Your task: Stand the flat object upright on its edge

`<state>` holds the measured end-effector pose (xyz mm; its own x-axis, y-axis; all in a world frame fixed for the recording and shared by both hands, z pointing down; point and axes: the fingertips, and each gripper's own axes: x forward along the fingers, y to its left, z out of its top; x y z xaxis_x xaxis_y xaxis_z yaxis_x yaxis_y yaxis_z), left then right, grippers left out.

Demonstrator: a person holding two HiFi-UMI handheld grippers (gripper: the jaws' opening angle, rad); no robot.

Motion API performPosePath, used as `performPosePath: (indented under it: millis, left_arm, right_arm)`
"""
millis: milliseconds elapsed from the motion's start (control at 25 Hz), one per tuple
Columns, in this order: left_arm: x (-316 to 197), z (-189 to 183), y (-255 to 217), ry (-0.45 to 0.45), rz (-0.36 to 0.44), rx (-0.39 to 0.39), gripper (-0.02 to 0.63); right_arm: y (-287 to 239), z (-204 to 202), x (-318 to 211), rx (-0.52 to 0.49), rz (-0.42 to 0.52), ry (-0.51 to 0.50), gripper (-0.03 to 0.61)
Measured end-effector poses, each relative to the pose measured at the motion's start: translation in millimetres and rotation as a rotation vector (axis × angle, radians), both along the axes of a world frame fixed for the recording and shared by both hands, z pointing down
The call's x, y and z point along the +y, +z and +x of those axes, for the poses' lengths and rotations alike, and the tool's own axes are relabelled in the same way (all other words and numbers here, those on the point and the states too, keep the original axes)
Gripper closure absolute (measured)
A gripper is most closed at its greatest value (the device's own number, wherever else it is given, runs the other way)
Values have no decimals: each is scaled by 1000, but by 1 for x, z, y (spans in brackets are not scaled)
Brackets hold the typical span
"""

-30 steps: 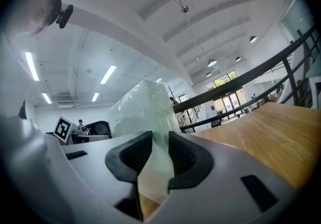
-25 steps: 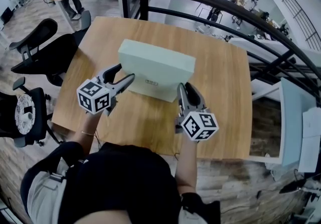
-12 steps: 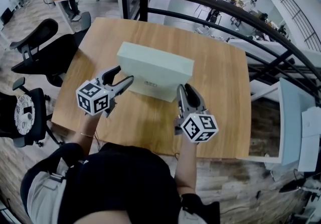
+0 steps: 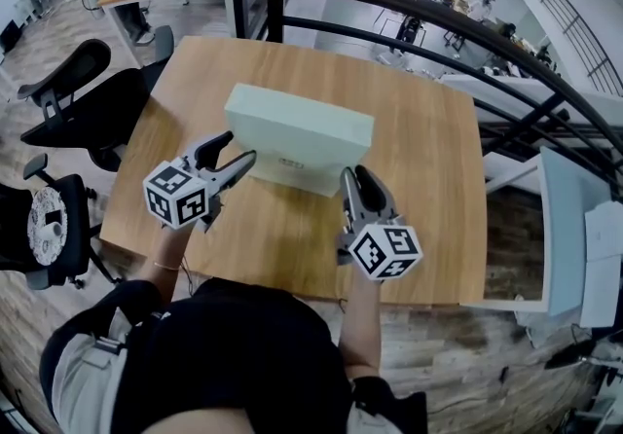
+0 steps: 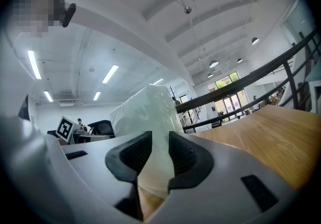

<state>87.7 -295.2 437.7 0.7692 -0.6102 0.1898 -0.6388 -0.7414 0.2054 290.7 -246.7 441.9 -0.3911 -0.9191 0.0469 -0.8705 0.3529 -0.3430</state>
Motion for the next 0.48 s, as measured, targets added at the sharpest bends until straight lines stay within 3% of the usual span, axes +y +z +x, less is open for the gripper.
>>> performPosePath:
  millis: [480]
  left_arm:
    - [12,-4,0,5,-5,19,343]
  right_arm:
    - [4,-9,11,-12,-13,-6,486]
